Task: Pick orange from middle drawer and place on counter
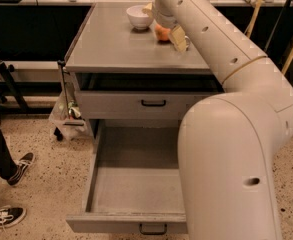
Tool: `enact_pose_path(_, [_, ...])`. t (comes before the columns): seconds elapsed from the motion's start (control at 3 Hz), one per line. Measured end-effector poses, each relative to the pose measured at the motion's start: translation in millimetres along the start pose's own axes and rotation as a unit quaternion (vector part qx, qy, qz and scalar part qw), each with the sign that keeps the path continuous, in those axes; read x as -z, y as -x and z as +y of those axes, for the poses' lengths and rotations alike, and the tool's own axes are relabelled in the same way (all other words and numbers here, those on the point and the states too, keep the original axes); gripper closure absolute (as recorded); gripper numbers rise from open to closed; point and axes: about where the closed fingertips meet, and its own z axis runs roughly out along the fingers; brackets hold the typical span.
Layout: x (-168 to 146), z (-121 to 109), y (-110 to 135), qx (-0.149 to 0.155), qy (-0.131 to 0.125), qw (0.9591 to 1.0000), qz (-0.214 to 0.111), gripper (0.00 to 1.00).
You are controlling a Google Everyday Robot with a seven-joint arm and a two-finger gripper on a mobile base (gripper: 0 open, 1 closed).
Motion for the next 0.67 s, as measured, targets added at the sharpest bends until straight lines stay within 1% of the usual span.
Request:
enact_pose_path(0.33, [55,22,-18,-0.048,-0.026,0.9984,0.014,0.00])
enact_pose_path(0.67, [160,40,-43,-0.111,-0.097,0.9867,0.070,0.00])
